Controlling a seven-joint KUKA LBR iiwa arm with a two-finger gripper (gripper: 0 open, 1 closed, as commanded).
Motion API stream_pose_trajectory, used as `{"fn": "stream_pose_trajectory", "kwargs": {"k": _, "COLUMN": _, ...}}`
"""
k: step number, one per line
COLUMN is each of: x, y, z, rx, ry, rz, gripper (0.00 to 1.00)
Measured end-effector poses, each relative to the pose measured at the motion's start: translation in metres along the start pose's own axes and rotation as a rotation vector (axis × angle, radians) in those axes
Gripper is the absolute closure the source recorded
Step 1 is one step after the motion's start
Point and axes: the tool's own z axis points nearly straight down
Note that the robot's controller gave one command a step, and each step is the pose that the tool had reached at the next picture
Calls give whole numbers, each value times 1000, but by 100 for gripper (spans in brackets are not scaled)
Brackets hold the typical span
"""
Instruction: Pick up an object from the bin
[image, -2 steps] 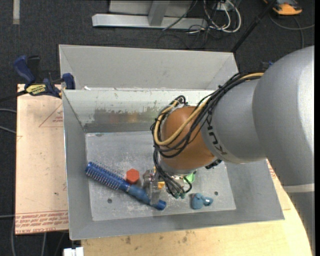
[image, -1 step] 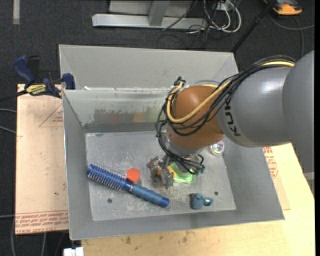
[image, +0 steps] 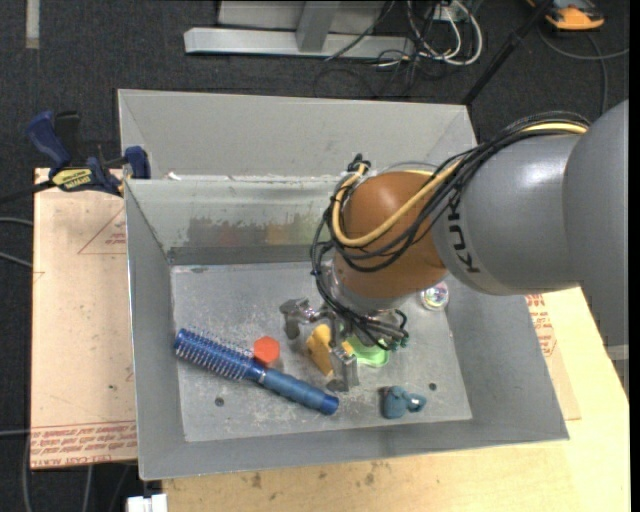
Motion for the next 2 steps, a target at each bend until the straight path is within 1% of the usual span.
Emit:
{"fn": "stream_pose_trajectory", "kwargs": {"k": 1, "x": -36, "y": 65, "z": -2, "rx": -2, "ry": -3, "rz": 23, "gripper": 0}}
{"fn": "stream_pose_trajectory", "kwargs": {"k": 2, "x": -55, "y": 65, "z": 25, "rx": 5, "ry": -4, "rz": -82, "gripper": 0}}
